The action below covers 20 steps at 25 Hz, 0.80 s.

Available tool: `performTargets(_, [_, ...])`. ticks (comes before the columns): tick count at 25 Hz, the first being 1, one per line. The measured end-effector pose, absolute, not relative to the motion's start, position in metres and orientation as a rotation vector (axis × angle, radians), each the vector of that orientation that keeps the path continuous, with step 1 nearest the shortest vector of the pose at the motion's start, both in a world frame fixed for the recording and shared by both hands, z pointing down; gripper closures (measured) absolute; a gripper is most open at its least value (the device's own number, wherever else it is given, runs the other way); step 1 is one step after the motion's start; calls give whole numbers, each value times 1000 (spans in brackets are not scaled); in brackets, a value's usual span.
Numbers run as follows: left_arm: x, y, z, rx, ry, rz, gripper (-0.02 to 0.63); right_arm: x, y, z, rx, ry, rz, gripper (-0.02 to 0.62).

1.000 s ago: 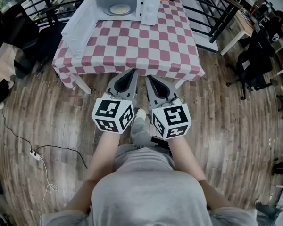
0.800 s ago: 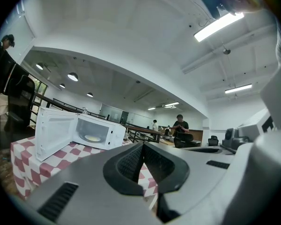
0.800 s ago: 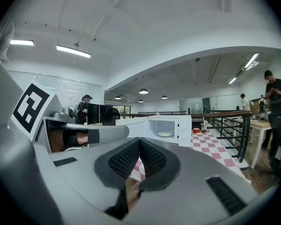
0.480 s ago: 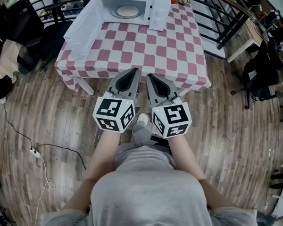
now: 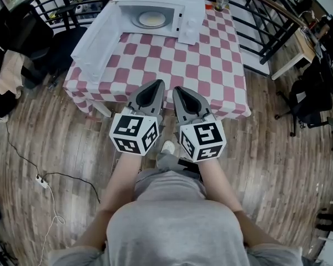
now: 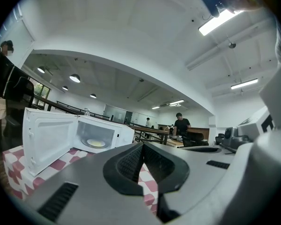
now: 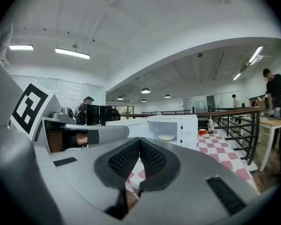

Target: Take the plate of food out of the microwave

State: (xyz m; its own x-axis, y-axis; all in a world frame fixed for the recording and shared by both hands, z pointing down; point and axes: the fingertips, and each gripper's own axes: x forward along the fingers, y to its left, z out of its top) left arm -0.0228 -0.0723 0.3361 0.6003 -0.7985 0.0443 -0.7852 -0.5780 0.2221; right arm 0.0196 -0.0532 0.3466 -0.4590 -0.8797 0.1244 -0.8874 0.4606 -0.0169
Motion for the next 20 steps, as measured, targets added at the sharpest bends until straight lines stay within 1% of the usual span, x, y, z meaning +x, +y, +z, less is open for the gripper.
performTargets(20, [3,-191,335,2584,-1376,-26,606,45,-172,347,1506,-2651,166,569])
